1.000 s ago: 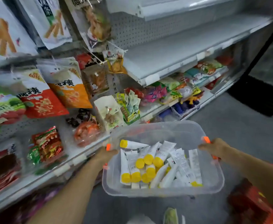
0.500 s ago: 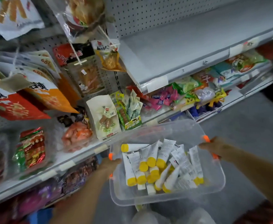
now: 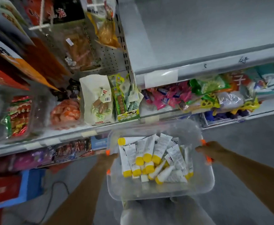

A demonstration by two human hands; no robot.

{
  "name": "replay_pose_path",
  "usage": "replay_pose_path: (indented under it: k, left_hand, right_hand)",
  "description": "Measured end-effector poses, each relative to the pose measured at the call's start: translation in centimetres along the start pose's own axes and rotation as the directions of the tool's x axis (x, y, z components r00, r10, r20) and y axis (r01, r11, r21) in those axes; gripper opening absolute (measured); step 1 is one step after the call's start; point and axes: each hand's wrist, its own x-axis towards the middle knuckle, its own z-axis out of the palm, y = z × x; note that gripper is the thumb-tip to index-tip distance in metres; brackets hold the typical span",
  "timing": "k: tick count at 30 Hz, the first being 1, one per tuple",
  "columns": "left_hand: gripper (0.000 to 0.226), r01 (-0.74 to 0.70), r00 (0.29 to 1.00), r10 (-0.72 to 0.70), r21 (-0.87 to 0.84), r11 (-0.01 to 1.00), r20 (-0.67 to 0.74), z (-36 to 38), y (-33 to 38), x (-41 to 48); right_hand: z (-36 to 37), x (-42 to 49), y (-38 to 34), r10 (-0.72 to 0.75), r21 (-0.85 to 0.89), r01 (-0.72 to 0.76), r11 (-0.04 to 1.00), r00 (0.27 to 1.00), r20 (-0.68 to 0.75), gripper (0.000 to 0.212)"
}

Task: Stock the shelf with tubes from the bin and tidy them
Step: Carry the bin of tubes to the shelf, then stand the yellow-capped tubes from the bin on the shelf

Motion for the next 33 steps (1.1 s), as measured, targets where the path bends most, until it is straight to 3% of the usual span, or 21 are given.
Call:
replay_pose_path:
  k: [5,9,11,13,15,17,18,20,22,25,29,33]
  left_hand:
    - [0.052,0.034,0.999,-0.035,-0.094,0.995,-0.011,1.3,-0.2,3.5]
    - [0.038,0.012,0.997,-0.014,-0.027,1.0,-0.073,2.2,1.2,-0.4]
    - [0.05,-0.016,0.991,0.019,0.021,1.0,-0.133,3.0,1.1,-1.2]
    - [0.065,-0.077,0.958,0.121,0.172,0.982,-0.26,4.1,1.0,-2.4]
    - [0.065,-0.27,0.826,0.432,0.417,0.868,-0.363,5.6,0.8,-3.9]
    - [0.055,-0.48,0.67,0.688,0.544,0.689,-0.28,7.8,0.7,-4.9]
    - [0.048,-0.542,0.673,0.715,0.53,0.652,-0.191,8.8,0.6,-5.1]
    - [0.042,-0.586,0.757,0.653,0.471,0.66,0.026,10.7,0.7,-5.3]
    - [0.045,-0.585,0.791,0.59,0.485,0.65,0.164,12.2,0.5,-4.6]
    - [0.05,-0.506,0.837,0.49,0.685,0.525,0.243,13.3,0.5,-3.1]
    - [0.052,-0.439,0.849,0.462,0.828,0.35,0.255,14.5,1.9,-2.0]
    - [0.048,-0.411,0.866,0.443,0.836,0.364,0.233,15.8,3.4,-1.3]
  right_hand:
    - [-0.4,2.7,-0.3,-0.023,0.02,0.023,1.0,1.0,0.013,0.036]
    - [-0.3,2.4,-0.5,-0.018,0.029,0.016,0.999,0.998,0.055,0.026]
    - [0.2,2.3,-1.0,-0.04,-0.041,0.041,0.998,0.999,0.026,0.022]
    - [1.0,2.2,-1.6,-0.17,-0.281,0.125,0.951,0.975,-0.141,0.041]
    - [2.1,1.5,-2.2,-0.5,-0.515,0.318,0.796,0.825,-0.264,0.056]
    - [3.5,0.7,-3.2,-0.746,-0.556,0.549,0.624,0.631,-0.215,0.049]
    - [4.3,0.2,-3.7,-0.768,-0.503,0.621,0.601,0.624,-0.146,0.038]
    - [6.5,-0.4,-4.6,-0.676,-0.358,0.639,0.68,0.736,0.029,0.02]
    - [9.1,-0.3,-4.6,-0.554,-0.265,0.556,0.788,0.828,0.089,0.008]
    - [12.3,0.4,-3.9,-0.351,-0.147,0.365,0.919,0.929,0.115,0.021]
    - [14.8,1.0,-4.4,-0.216,-0.051,0.22,0.974,0.973,0.085,0.02]
    - [16.3,1.8,-5.4,-0.105,0.105,0.1,0.989,0.994,0.037,0.032]
